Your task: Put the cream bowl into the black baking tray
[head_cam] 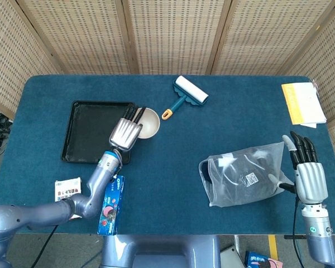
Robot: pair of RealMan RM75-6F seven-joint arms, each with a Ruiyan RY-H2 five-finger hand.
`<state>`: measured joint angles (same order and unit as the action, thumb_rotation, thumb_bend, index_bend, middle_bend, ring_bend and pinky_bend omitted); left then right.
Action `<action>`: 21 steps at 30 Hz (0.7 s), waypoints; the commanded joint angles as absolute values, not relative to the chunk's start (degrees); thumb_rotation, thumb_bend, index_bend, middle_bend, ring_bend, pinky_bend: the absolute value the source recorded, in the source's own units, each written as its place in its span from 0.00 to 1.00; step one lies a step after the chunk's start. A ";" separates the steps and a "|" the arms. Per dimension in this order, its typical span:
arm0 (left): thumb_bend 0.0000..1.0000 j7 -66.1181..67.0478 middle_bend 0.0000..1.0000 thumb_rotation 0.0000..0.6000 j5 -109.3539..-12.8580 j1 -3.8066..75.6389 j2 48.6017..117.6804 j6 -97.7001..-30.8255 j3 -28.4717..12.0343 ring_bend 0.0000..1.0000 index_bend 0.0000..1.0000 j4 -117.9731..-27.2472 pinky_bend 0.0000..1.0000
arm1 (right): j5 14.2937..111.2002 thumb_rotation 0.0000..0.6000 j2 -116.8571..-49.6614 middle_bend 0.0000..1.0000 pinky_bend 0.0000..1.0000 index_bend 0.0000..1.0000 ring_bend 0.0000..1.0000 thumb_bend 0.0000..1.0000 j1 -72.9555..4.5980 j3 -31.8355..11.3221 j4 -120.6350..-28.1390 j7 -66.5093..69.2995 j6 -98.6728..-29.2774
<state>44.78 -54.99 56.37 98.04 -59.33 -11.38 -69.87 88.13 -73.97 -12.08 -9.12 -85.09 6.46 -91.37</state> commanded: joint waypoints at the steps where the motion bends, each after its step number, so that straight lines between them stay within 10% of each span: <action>1: 0.46 43.50 0.00 1.00 -55.53 52.63 93.99 -60.97 -8.97 0.00 0.64 -72.43 0.00 | 88.65 1.00 -73.92 0.00 0.04 0.07 0.00 0.20 -12.00 -8.99 -85.50 5.94 -91.62; 21: 0.37 37.34 0.00 1.00 -55.41 45.53 93.78 -58.90 -6.50 0.00 0.47 -66.53 0.00 | 90.61 1.00 -74.53 0.00 0.04 0.07 0.00 0.20 -12.06 -8.25 -86.29 3.86 -91.46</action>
